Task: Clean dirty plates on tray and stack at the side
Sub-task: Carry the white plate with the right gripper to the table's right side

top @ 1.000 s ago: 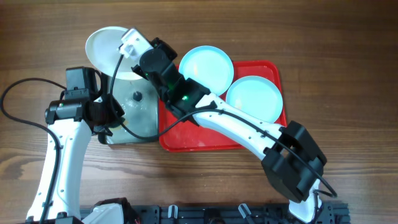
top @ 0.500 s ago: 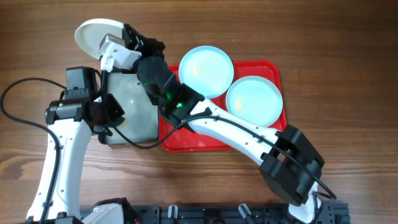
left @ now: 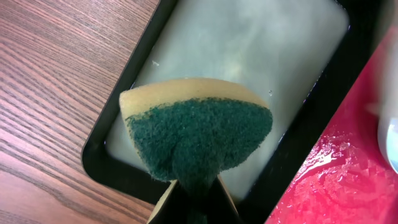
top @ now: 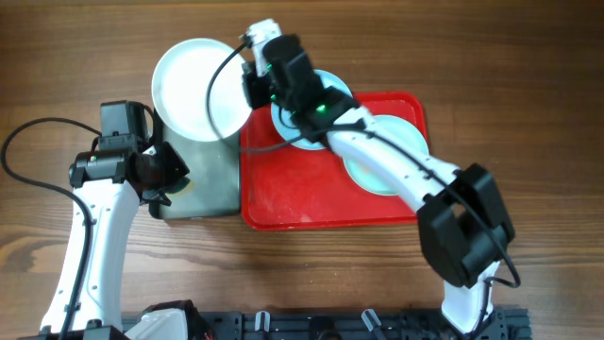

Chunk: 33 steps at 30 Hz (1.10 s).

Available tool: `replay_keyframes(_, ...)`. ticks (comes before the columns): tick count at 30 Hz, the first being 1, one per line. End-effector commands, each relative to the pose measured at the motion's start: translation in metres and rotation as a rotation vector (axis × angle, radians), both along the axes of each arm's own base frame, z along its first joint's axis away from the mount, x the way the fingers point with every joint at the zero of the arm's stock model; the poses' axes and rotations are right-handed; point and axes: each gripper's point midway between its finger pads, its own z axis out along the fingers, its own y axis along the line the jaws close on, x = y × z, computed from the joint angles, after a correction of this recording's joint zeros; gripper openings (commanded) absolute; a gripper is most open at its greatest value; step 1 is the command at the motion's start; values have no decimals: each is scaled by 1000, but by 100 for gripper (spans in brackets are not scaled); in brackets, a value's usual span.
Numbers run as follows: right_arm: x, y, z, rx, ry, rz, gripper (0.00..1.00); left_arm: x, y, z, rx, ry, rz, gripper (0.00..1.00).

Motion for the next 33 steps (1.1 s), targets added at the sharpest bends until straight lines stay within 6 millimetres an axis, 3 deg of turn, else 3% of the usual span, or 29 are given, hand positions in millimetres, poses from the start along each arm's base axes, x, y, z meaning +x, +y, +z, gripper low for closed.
replay_keyframes(1,18,-50,40,188,124,-43,4,0,1,-6,15,17,-10,4)
replay_keyframes(3,38,-105,31,182,195,-166,4,0,2,-7,15,18,-10,4)
replay_keyframes(5,49,-162,9,144,282,-282,4,1,2,-7,15,15,-10,4)
replay_keyframes(8,55,-255,-18,104,408,-469,4,4,2,-9,15,14,-10,4)
replay_keyframes(10,53,-328,-32,106,480,-614,4,4,2,-11,14,22,-10,4)
replay_keyframes(11,48,-361,-37,112,514,-681,4,4,2,-12,14,26,-10,4)
replay_keyframes(12,35,-413,-46,123,571,-789,4,4,2,-12,14,26,-10,4)
replay_keyframes(15,9,-470,-67,99,649,-939,4,5,2,-12,14,24,-10,4)
replay_keyframes(17,-24,-512,-96,2,724,-1091,4,9,3,-11,16,5,-10,4)
replay_keyframes(20,-58,-534,-130,-119,789,-1196,4,32,-3,-2,8,-97,-82,4)
replay_keyframes(24,-81,-528,-162,-147,851,-1196,4,56,-37,14,-112,-243,-307,4)
replay_keyframes(27,-96,-532,-175,-204,868,-1227,4,57,-38,14,-105,-245,-327,4)
replay_keyframes(31,-102,-544,-175,-308,849,-1226,6,53,-46,8,-111,-233,-349,4)
replay_keyframes(32,-101,-543,-175,-316,849,-1199,14,53,-49,8,-112,-230,-359,4)
replay_keyframes(33,-98,-535,-176,-309,849,-1125,28,53,-52,8,-112,-230,-367,4)
